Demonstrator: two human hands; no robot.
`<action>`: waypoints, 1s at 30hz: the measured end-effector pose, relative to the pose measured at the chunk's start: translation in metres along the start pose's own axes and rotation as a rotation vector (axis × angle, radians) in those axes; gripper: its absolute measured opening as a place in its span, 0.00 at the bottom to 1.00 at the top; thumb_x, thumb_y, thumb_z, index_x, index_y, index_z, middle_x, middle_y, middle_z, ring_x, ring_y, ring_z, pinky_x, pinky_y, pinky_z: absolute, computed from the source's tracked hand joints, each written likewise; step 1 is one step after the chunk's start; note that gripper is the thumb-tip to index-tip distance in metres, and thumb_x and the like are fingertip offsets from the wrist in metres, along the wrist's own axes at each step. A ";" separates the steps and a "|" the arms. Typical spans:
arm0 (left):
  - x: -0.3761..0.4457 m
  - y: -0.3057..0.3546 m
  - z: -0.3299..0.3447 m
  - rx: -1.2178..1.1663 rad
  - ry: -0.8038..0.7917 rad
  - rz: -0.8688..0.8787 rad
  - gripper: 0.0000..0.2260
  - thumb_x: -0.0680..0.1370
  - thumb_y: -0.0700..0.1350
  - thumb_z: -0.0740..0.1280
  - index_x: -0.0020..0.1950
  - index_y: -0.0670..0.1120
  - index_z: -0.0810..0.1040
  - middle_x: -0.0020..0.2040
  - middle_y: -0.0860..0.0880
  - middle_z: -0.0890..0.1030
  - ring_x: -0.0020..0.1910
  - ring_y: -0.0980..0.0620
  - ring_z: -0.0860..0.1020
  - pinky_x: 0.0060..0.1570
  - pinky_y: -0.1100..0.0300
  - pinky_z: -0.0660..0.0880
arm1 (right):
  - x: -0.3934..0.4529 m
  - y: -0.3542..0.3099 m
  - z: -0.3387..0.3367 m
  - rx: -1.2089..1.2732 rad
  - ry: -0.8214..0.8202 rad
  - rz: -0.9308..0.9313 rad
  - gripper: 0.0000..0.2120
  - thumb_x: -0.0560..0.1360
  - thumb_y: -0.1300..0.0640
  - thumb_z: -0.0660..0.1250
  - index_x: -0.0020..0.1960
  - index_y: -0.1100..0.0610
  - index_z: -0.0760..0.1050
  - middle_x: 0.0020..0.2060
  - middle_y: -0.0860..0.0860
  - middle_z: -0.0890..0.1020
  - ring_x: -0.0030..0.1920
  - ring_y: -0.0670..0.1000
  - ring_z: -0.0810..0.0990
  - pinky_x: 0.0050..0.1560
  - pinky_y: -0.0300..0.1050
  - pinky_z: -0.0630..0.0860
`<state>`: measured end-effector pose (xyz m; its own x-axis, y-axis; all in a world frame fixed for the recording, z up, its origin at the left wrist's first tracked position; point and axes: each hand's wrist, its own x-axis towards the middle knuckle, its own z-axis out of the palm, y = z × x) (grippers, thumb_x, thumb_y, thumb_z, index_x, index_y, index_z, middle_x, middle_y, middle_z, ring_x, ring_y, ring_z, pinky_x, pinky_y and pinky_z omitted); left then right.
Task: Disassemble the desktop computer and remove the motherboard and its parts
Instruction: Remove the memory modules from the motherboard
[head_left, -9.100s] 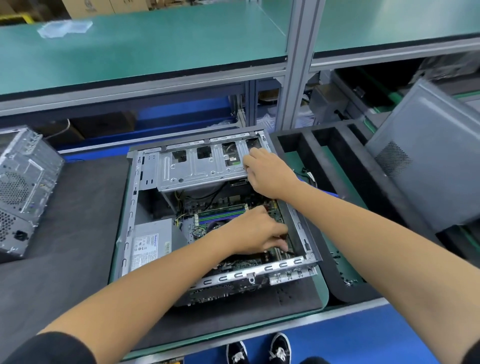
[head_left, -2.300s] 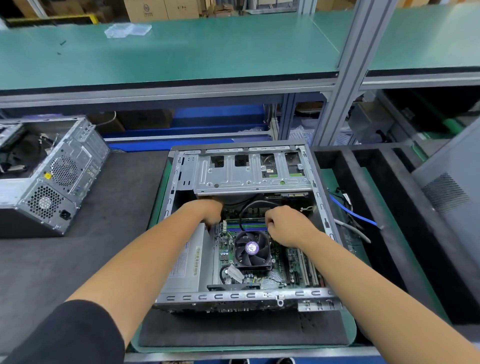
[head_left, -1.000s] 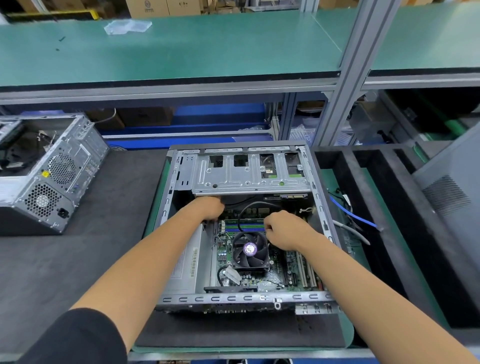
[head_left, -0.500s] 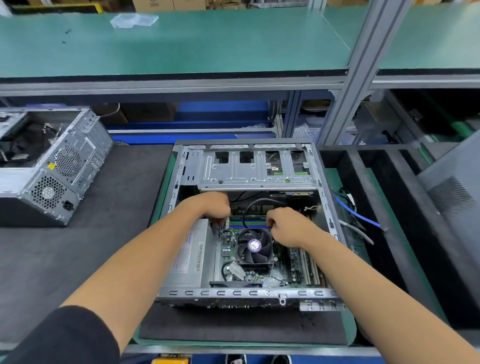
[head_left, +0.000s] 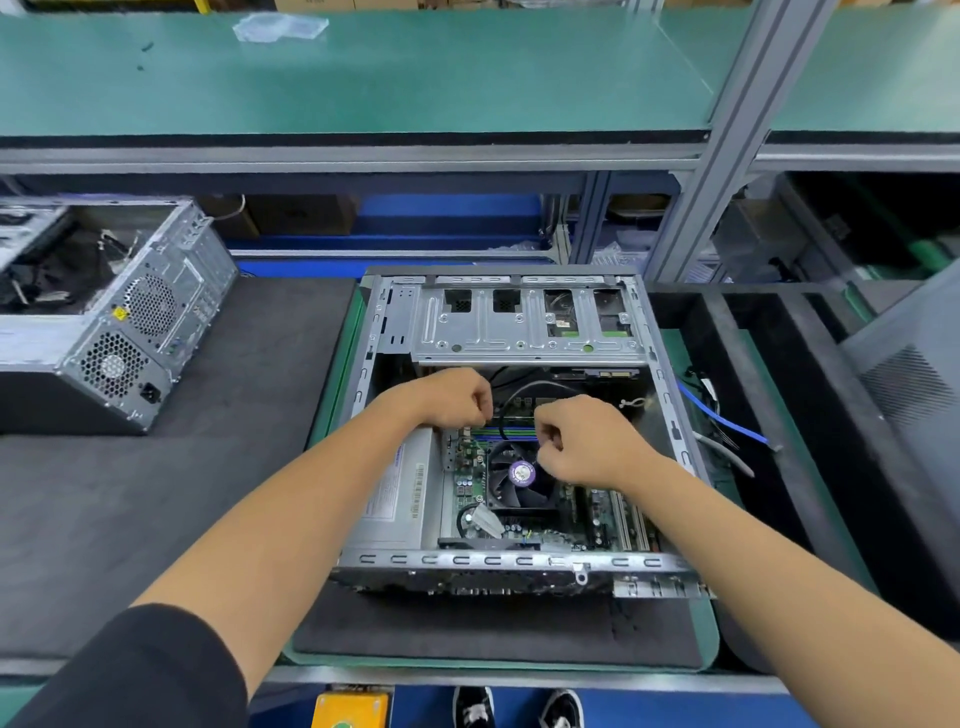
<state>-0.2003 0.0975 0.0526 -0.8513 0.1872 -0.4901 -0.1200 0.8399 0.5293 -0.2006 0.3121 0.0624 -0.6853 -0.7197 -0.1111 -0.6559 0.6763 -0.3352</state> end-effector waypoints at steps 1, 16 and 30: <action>-0.001 -0.001 -0.001 0.001 0.008 -0.002 0.05 0.75 0.38 0.68 0.43 0.49 0.78 0.35 0.53 0.78 0.34 0.52 0.77 0.40 0.55 0.76 | -0.003 -0.007 0.000 -0.047 0.038 -0.055 0.04 0.67 0.55 0.63 0.34 0.51 0.69 0.29 0.46 0.74 0.33 0.52 0.73 0.31 0.42 0.65; -0.002 -0.002 0.003 0.154 0.138 0.006 0.06 0.76 0.39 0.63 0.45 0.43 0.80 0.41 0.50 0.79 0.35 0.56 0.73 0.33 0.64 0.68 | 0.023 -0.071 0.036 -0.042 -0.462 -0.292 0.12 0.75 0.51 0.69 0.40 0.59 0.76 0.46 0.54 0.78 0.55 0.55 0.70 0.55 0.53 0.62; 0.000 -0.002 0.003 0.119 0.122 0.013 0.06 0.76 0.39 0.64 0.46 0.42 0.80 0.42 0.49 0.80 0.36 0.54 0.74 0.36 0.61 0.72 | 0.024 -0.061 0.022 0.165 -0.698 -0.267 0.07 0.72 0.67 0.62 0.39 0.56 0.70 0.33 0.49 0.72 0.37 0.50 0.67 0.47 0.46 0.60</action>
<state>-0.1980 0.0969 0.0493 -0.9088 0.1415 -0.3926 -0.0532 0.8938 0.4454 -0.1702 0.2503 0.0600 -0.1154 -0.8251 -0.5531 -0.6779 0.4724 -0.5633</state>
